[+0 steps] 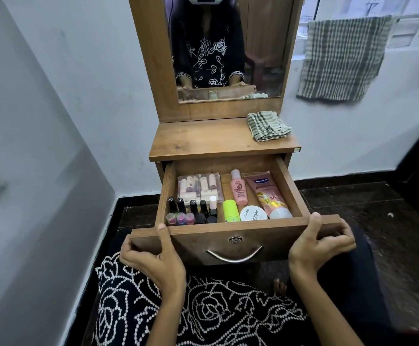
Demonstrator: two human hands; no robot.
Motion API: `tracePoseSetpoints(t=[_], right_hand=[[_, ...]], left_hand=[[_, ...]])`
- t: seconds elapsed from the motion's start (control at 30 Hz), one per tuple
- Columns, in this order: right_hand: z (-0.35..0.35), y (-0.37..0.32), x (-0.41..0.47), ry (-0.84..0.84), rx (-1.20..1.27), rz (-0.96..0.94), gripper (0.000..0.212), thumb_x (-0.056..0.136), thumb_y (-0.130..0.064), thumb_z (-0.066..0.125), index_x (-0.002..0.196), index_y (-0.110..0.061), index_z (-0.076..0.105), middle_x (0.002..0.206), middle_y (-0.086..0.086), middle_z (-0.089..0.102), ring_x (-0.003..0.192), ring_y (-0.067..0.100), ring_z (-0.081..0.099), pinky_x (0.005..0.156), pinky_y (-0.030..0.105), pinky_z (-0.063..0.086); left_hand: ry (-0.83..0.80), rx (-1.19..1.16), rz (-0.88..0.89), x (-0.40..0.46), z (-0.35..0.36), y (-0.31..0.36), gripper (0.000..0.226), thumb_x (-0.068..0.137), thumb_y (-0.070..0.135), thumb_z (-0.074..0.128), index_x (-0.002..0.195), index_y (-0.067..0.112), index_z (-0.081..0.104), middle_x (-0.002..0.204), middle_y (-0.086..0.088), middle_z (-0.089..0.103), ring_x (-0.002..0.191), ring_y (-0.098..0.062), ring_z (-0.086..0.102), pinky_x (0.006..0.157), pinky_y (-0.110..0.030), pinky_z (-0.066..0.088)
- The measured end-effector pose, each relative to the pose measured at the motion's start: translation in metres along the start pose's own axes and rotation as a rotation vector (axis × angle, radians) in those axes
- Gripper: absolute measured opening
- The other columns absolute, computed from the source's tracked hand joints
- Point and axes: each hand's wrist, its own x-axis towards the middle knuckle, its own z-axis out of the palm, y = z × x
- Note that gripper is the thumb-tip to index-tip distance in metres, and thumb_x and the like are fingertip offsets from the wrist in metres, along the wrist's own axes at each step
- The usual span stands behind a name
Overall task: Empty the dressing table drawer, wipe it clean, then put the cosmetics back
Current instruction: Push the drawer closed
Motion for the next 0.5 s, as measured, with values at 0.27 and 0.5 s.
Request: tracePoseSetpoints(t=[0.27,0.5], right_hand=[[-0.001,0.002,0.005,-0.013,-0.011,-0.019,0.048,0.088,-0.025,0.061,0.122,0.001,0.038,0.118,0.002,0.029,0.114,0.014,0.040,0.085,0.002,0.038],[0.001,0.004,0.012,-0.070,-0.044,-0.031,0.043,0.088,-0.024,0.063,0.117,-0.005,0.039,0.117,0.003,0.032,0.111,0.015,0.042,0.090,0.025,0.043]], left_hand=[[-0.054,0.041,0.015,0.003,-0.003,0.004,0.066,0.080,0.043,0.062,0.123,0.003,0.034,0.130,-0.011,0.029,0.120,-0.022,0.040,0.093,-0.040,0.050],[-0.114,0.050,-0.026,0.009,-0.003,0.007,0.075,0.073,0.050,0.063,0.125,0.005,0.035,0.125,-0.006,0.031,0.116,-0.019,0.043,0.087,-0.026,0.047]])
